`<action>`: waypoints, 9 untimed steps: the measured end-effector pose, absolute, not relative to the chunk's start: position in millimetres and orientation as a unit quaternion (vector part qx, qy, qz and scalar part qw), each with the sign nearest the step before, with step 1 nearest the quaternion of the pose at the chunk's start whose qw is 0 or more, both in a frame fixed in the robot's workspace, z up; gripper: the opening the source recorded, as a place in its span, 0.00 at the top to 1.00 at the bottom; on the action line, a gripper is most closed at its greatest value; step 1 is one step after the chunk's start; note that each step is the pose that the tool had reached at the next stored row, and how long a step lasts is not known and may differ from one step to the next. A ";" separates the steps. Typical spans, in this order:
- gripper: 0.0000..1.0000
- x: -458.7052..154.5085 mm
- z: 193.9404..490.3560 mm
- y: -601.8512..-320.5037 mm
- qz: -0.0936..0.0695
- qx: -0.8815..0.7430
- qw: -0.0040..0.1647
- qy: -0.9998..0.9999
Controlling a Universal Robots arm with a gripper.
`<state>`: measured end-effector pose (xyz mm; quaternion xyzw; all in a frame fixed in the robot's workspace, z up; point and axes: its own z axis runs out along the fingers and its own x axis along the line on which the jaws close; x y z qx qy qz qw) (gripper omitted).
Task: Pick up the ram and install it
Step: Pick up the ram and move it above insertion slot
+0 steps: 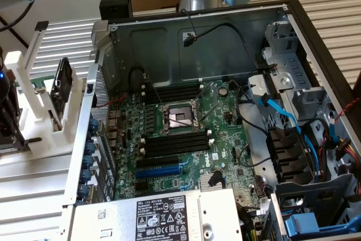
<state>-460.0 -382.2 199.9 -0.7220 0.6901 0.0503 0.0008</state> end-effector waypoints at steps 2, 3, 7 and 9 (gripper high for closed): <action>0.87 -460.0 200.3 -382.2 0.050 -0.722 0.001 0.690; 0.87 -460.1 201.8 -382.2 0.050 -0.722 0.001 0.690; 0.87 -460.3 214.8 -382.3 0.050 -0.721 0.001 0.691; 0.87 -460.5 222.5 -382.3 0.050 -0.721 0.001 0.691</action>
